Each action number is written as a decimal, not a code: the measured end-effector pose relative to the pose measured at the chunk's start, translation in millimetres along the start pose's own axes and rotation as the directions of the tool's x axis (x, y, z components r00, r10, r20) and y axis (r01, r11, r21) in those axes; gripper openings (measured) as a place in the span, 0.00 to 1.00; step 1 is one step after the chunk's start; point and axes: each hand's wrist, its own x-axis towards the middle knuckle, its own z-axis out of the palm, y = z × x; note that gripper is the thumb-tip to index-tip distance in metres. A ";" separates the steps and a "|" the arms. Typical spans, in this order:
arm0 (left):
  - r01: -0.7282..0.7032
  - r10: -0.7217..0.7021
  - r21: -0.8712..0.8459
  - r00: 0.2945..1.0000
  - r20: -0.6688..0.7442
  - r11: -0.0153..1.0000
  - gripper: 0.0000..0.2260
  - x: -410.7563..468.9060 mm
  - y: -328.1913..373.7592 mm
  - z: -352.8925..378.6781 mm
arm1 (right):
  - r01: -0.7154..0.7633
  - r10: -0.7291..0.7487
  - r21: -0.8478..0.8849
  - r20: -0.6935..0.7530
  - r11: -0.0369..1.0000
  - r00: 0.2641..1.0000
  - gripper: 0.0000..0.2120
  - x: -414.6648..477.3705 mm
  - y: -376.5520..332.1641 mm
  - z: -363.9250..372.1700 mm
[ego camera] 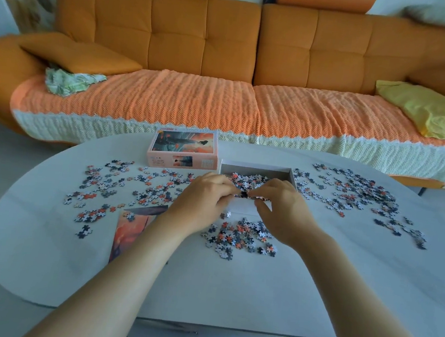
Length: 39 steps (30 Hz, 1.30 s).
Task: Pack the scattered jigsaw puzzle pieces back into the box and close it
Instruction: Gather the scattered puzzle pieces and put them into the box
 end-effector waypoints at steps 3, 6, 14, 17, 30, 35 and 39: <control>-0.007 0.008 0.006 0.994 -0.106 1.000 0.08 -6.7 6.8 -8.0 | 0.075 -0.073 0.039 -0.056 0.996 0.996 0.10 -4.3 -8.6 -4.5; 0.025 -0.027 -0.048 0.999 -0.028 0.999 0.06 -17.9 16.4 -18.3 | 0.107 -0.110 0.043 0.084 0.993 0.990 0.10 -10.4 -19.8 -5.2; 0.113 -0.093 -0.039 0.934 0.346 0.993 0.14 -46.5 22.4 -9.7 | 0.056 -0.037 -0.045 0.354 0.997 0.935 0.13 -25.3 -21.0 6.0; 0.141 -0.111 -0.062 0.929 0.352 0.988 0.17 -49.1 24.2 -19.4 | -0.009 0.008 0.003 0.347 1.000 0.938 0.14 -26.1 -19.6 -5.4; 0.225 -0.220 0.038 0.882 0.417 0.974 0.29 -53.9 21.1 -17.0 | -0.193 0.193 -0.048 0.471 0.980 0.861 0.25 -26.7 -22.8 -3.0; 0.229 -0.217 0.015 0.896 0.388 0.973 0.30 -51.8 23.1 -16.0 | -0.198 0.202 -0.058 0.462 0.979 0.863 0.31 -26.5 -22.1 -3.8; 0.195 -0.178 0.000 0.897 0.404 0.981 0.24 -48.7 27.0 -8.9 | -0.136 0.159 -0.083 0.469 0.987 0.869 0.25 -25.2 -28.9 0.6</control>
